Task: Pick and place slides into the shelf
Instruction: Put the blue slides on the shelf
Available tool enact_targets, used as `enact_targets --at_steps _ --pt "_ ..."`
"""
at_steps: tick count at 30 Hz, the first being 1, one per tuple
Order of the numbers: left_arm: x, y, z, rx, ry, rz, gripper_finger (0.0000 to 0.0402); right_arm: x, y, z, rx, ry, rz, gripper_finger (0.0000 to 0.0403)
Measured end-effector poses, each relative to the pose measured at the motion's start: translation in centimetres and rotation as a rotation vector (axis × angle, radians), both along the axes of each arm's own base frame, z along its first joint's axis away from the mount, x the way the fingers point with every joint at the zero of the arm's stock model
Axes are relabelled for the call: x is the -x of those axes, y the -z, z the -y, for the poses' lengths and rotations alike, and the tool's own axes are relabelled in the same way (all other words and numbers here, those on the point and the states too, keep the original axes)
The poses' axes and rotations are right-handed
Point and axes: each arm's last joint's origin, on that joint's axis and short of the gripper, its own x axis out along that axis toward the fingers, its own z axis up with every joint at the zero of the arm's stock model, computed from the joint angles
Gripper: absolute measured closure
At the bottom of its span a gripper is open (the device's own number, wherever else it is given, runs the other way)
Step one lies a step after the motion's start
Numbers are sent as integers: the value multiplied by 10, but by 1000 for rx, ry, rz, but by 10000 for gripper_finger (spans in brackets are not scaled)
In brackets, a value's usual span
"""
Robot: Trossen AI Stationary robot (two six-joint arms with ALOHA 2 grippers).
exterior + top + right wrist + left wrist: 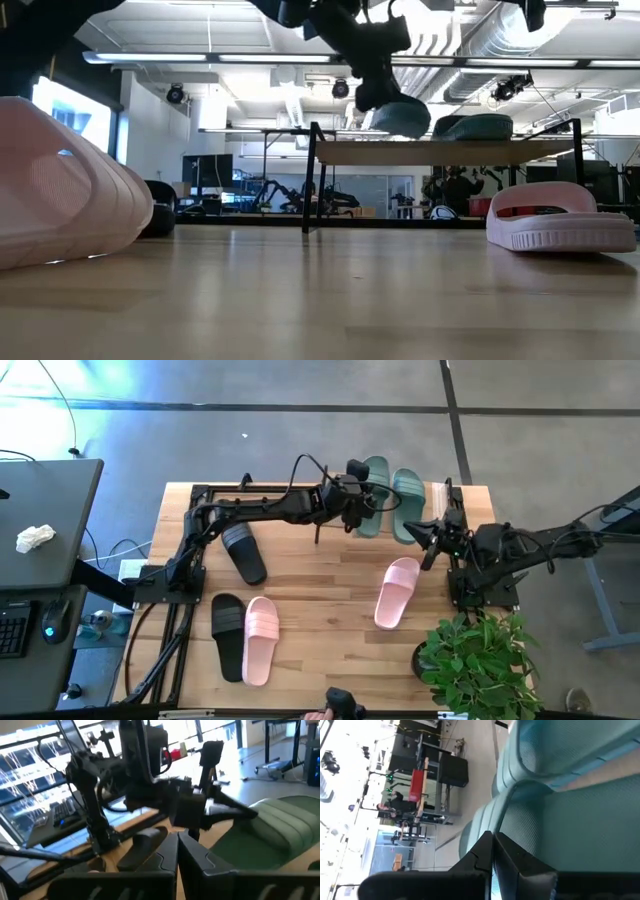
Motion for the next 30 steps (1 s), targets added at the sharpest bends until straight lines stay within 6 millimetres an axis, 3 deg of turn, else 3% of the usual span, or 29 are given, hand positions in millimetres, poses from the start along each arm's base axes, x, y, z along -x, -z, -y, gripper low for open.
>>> enact_targets --at_steps 12,30 --pt "-7 22 -8 92 -33 31 401 0 1 0 -20 -11 -4 403" --pt "-9 24 -12 146 -33 101 401 1 4 0 -47 -11 -21 403"
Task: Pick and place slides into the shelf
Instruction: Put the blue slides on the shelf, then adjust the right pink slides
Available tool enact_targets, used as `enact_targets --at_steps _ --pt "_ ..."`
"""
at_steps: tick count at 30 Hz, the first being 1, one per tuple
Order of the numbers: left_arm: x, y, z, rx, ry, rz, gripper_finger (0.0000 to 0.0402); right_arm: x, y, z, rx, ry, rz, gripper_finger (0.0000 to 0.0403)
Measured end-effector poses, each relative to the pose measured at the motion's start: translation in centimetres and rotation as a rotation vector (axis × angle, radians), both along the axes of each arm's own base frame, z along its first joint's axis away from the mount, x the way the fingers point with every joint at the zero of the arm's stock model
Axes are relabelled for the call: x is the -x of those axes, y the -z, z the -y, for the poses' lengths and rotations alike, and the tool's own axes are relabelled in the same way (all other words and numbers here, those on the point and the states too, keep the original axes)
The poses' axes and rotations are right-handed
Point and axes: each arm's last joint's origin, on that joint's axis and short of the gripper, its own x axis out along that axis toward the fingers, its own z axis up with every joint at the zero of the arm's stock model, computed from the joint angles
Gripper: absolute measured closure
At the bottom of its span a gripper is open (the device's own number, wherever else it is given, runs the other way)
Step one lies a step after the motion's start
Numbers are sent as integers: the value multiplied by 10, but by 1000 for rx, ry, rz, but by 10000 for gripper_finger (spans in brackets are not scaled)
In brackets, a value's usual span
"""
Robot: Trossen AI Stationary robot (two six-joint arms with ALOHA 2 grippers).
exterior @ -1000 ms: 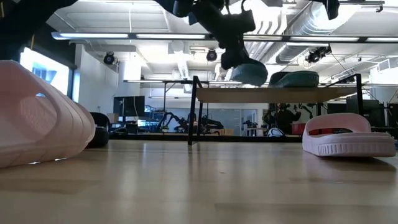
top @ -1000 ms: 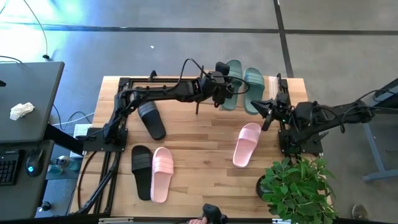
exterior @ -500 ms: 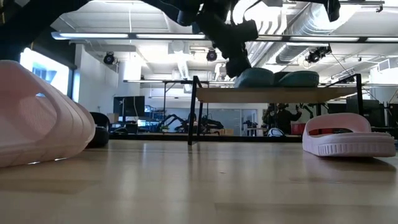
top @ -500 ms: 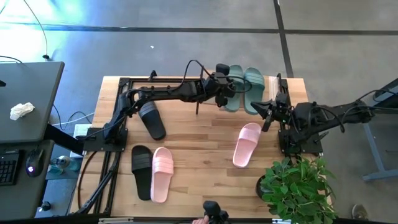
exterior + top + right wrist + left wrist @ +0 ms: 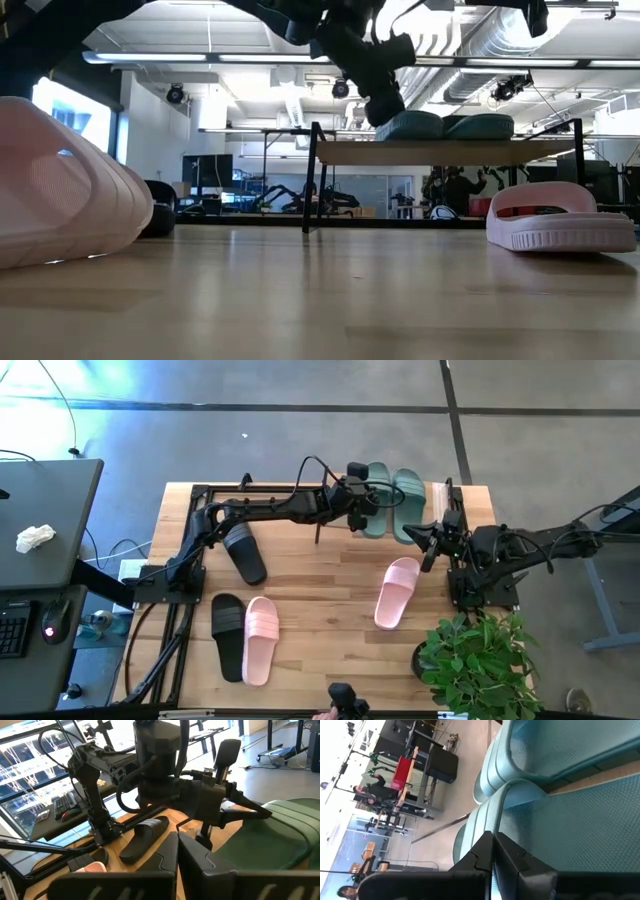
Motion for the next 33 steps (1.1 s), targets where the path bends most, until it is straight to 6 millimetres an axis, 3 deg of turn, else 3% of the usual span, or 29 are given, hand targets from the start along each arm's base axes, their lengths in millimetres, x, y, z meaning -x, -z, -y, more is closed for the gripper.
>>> enact_targets --at_steps 11,26,33 --pt "0 1 1 13 28 0 389 0 0 0 -2 -5 0 403" --pt "0 2 1 -11 44 -38 262 0 0 -1 -13 -23 3 403" --pt "4 4 4 21 41 -92 241 0 0 -1 -10 -23 0 403"
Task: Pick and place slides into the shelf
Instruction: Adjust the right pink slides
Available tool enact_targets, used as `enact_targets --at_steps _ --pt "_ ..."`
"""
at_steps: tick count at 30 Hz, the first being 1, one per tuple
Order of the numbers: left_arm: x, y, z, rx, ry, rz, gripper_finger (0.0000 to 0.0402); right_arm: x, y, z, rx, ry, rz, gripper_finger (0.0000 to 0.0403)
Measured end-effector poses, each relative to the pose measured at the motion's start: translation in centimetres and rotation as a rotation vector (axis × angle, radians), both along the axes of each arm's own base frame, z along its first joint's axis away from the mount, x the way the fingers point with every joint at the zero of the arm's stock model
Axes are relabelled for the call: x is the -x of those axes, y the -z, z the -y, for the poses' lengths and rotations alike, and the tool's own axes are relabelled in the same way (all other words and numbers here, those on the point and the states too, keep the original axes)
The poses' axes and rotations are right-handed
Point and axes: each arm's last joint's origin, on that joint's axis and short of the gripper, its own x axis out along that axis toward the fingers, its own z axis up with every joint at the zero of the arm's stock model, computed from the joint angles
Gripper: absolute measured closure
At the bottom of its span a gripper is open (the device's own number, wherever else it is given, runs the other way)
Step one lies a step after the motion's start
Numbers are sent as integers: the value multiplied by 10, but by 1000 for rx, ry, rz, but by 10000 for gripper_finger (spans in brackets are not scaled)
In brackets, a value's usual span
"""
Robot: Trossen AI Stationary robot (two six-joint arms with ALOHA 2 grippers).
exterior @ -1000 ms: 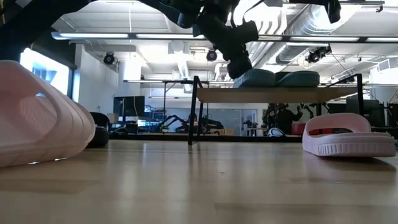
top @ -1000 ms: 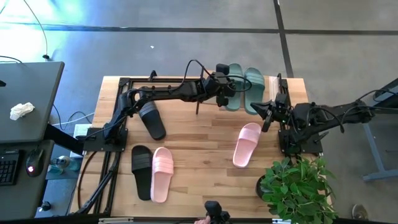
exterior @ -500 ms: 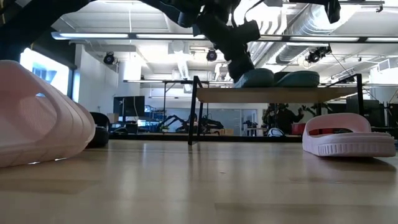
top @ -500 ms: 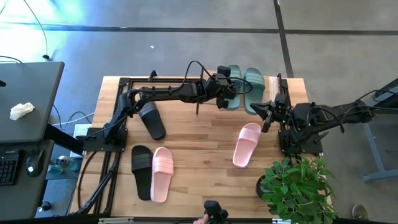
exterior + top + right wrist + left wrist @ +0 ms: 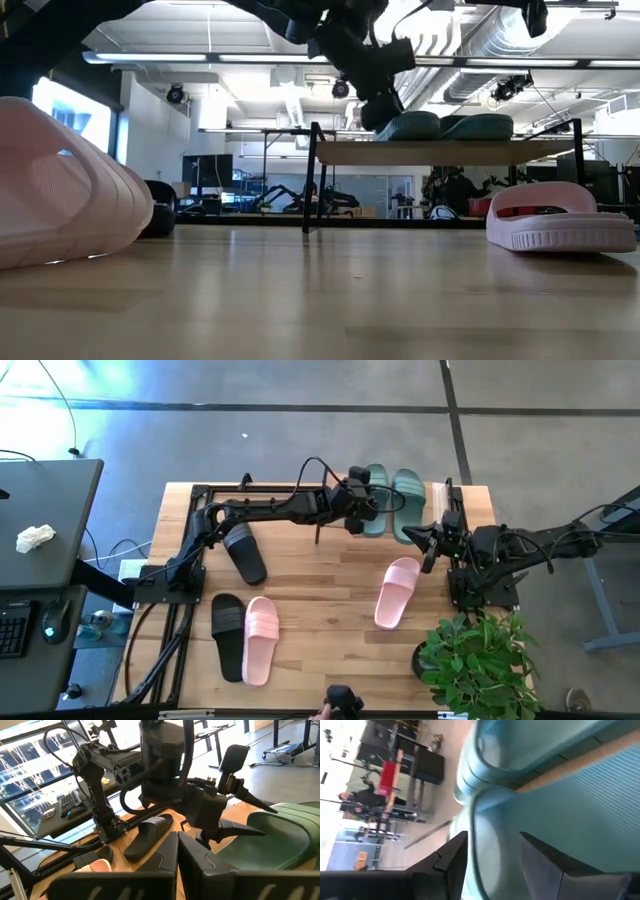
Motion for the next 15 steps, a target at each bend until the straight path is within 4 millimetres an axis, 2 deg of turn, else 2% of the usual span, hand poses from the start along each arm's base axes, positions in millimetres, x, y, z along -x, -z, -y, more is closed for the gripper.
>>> enact_targets --at_steps 4,7,10,15 --pt "6 -11 8 30 1 -5 240 0 1 0 2 5 -6 403" --pt "13 -27 19 48 13 0 240 1 0 1 6 26 -5 403" --pt "26 -49 38 64 40 -31 241 3 0 1 7 26 1 403" --pt "60 -87 78 130 147 -115 241 7 -3 2 6 23 19 403"
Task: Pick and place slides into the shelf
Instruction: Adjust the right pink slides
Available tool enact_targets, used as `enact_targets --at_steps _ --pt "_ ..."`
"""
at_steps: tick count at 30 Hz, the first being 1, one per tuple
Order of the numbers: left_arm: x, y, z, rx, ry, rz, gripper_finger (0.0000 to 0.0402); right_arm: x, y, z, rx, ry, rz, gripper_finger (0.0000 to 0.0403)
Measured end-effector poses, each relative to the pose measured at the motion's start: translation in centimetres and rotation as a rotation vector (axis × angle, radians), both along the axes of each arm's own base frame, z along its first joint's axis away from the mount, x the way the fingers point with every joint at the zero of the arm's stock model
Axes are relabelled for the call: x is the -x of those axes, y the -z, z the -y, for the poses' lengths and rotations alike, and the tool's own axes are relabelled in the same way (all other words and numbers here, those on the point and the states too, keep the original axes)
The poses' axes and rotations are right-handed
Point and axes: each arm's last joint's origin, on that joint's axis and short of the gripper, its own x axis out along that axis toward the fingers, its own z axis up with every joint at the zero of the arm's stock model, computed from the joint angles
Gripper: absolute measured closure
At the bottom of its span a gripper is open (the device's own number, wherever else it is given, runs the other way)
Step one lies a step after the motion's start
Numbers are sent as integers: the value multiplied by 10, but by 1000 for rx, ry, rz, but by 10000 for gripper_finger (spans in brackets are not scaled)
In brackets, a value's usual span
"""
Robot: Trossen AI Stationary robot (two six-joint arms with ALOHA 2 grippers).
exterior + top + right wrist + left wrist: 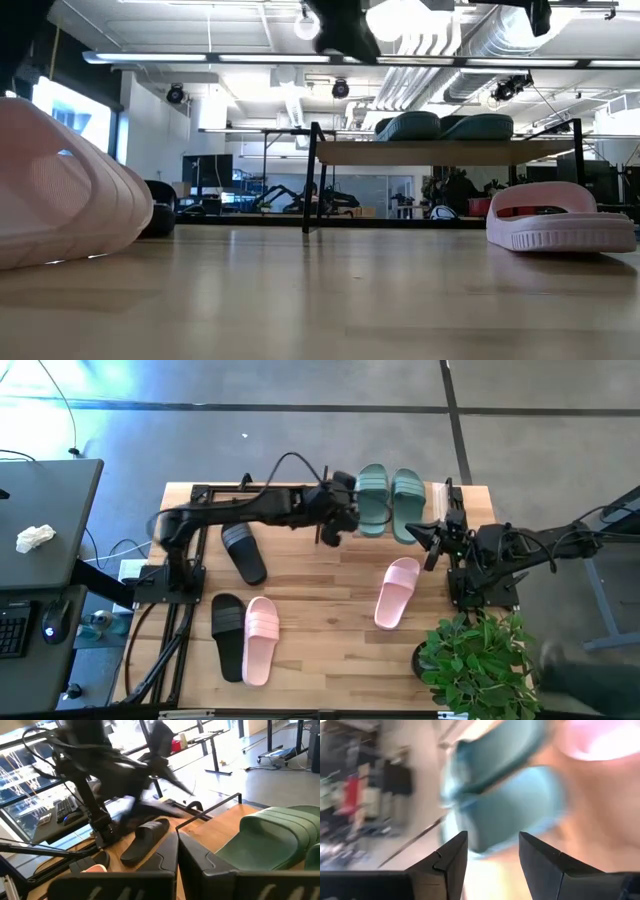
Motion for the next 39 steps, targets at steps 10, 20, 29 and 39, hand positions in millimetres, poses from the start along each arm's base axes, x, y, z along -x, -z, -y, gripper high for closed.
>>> enact_targets --at_steps 10,20,29,39 --pt "69 -44 78 331 328 -135 241 14 0 2 3 -35 -7 403" --pt "96 -27 135 512 270 -441 241 16 2 2 -19 -56 -23 402" --pt "112 -13 165 660 48 -596 241 15 4 1 -57 -98 -25 402" --pt "109 29 169 776 32 -695 241 18 18 -1 -129 -169 -156 402"
